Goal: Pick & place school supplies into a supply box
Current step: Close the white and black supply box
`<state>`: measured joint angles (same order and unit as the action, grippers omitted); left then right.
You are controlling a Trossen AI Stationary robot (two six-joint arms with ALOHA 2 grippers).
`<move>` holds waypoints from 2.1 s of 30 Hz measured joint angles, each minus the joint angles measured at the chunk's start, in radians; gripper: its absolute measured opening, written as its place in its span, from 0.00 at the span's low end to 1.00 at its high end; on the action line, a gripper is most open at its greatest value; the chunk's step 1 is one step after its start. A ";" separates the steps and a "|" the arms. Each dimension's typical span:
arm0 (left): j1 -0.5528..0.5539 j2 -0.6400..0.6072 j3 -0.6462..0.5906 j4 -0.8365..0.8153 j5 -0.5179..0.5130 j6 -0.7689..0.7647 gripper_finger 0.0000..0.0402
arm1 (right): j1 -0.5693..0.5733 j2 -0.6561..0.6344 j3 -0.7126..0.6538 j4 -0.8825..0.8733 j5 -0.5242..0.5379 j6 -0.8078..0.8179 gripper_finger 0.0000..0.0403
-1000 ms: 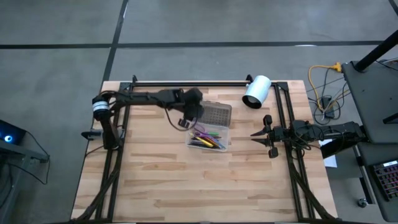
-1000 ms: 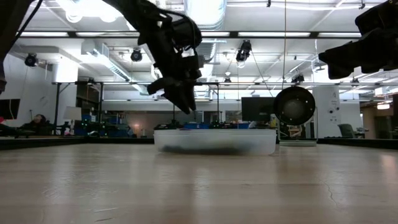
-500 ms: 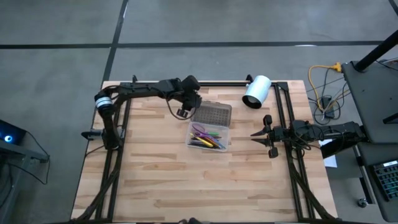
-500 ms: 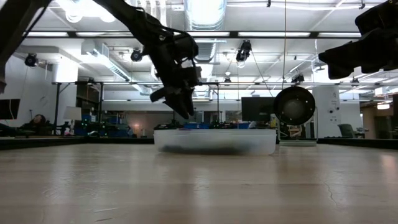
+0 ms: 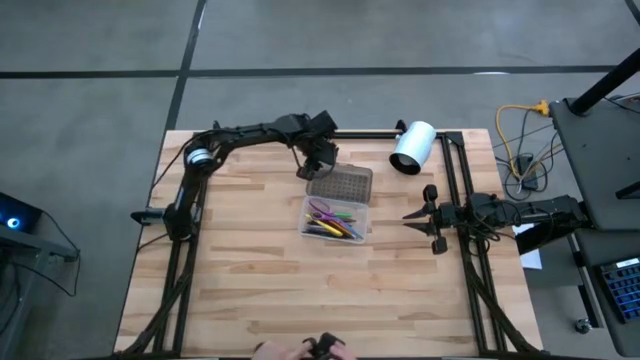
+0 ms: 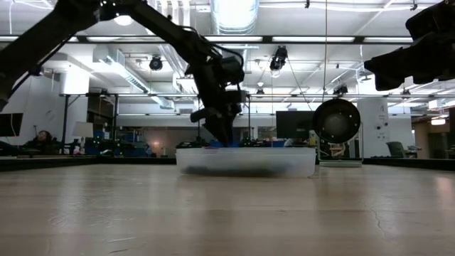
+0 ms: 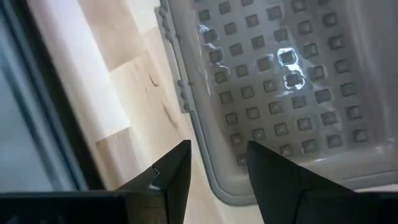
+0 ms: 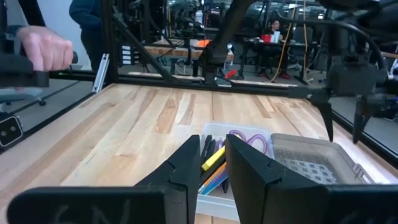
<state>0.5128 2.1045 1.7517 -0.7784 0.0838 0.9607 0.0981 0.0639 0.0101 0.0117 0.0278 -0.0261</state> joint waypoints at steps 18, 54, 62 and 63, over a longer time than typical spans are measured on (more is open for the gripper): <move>0.020 0.059 0.007 0.045 0.024 0.025 0.34 | 0.000 0.003 0.000 0.000 0.000 0.000 0.17; 0.043 0.057 -0.045 0.089 0.024 0.014 0.02 | 0.000 0.003 0.000 0.000 0.000 0.000 0.17; 0.042 0.057 -0.045 0.088 0.024 -0.012 0.00 | 0.000 0.003 0.000 0.000 0.000 0.000 0.17; 0.042 0.057 -0.045 0.088 0.024 -0.013 0.00 | 0.000 0.003 0.000 0.000 0.000 0.000 0.17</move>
<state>0.5549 2.1612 1.7065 -0.6907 0.1074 0.9476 0.0978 0.0673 0.0101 0.0120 0.0280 -0.0261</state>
